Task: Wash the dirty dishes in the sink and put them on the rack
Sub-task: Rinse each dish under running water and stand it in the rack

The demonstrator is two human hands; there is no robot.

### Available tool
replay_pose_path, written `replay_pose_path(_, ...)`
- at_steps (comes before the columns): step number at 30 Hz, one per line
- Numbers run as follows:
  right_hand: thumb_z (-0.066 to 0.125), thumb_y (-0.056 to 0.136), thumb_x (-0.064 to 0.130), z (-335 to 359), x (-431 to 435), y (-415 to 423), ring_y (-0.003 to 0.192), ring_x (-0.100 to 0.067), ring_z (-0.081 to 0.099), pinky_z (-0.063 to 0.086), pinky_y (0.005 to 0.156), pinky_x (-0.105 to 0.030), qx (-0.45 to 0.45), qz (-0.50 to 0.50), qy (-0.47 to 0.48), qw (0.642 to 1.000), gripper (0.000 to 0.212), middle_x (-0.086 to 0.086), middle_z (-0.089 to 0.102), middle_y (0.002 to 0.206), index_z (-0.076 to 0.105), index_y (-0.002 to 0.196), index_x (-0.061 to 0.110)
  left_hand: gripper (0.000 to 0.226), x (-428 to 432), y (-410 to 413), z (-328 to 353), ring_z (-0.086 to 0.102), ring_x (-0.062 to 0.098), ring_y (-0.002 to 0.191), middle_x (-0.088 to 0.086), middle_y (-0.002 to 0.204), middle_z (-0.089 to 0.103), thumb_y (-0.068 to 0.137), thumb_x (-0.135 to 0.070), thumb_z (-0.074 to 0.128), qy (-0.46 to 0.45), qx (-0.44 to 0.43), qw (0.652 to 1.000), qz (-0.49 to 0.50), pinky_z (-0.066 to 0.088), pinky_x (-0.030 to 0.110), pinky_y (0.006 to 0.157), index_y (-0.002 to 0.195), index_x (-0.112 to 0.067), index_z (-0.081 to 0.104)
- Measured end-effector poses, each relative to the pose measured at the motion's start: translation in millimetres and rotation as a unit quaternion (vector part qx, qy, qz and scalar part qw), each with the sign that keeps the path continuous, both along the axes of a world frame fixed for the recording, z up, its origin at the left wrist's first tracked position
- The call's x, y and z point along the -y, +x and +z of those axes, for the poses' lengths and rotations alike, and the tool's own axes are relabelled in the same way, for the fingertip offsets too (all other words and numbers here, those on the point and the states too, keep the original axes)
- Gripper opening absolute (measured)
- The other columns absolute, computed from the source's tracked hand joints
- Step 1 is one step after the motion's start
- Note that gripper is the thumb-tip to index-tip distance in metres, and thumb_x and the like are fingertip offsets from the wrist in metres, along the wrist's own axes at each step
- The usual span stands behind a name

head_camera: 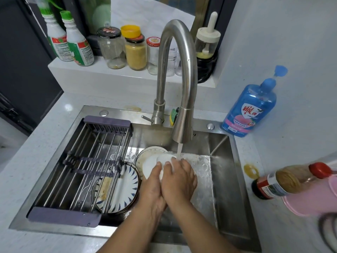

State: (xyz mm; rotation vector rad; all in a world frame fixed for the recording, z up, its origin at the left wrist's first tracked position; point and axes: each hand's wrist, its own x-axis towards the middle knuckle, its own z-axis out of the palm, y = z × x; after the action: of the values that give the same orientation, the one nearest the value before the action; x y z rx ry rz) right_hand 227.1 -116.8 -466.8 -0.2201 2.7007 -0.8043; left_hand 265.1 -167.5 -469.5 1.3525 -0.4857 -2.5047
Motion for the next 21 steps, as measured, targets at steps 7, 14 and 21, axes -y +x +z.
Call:
replay_pose_path(7,0.049,0.100,0.045,-2.4,-12.6,-44.2,0.132,-0.027,0.051,0.042,0.111,-0.045,0.101,-0.149,-0.211,0.961,0.048,-0.002,0.050,0.149,0.052,0.146,0.030,0.033,15.7,13.3,8.4,0.068,0.037,0.107,0.024,0.112,0.074,0.101,-0.022,0.058,0.060,-0.059,0.996,0.009,0.048,0.058,0.103,0.122,0.003,0.062)
replay_pose_path(14,0.082,0.081,0.047,-4.9,-27.8,-86.2,0.097,-0.039,0.074,0.057,0.091,-0.058,0.410,-0.212,-0.347,0.816,0.052,-0.017,0.076,0.109,0.072,0.120,0.013,0.048,31.1,20.2,-16.8,0.069,0.034,0.112,0.017,0.124,0.071,0.093,-0.022,0.071,-0.018,-0.002,0.998,-0.067,0.058,0.057,0.088,0.135,-0.005,0.056)
replay_pose_path(21,0.082,0.084,0.027,-4.8,-16.8,-50.1,0.082,-0.035,0.075,0.062,0.080,-0.052,0.254,-0.232,-0.353,0.870,0.025,-0.012,0.077,0.082,0.075,0.095,0.006,0.084,18.5,-23.1,-17.8,0.032,0.024,0.149,-0.007,0.159,0.037,0.082,-0.076,0.027,-0.464,0.160,0.796,-0.355,0.030,0.052,0.120,0.155,-0.035,0.032)
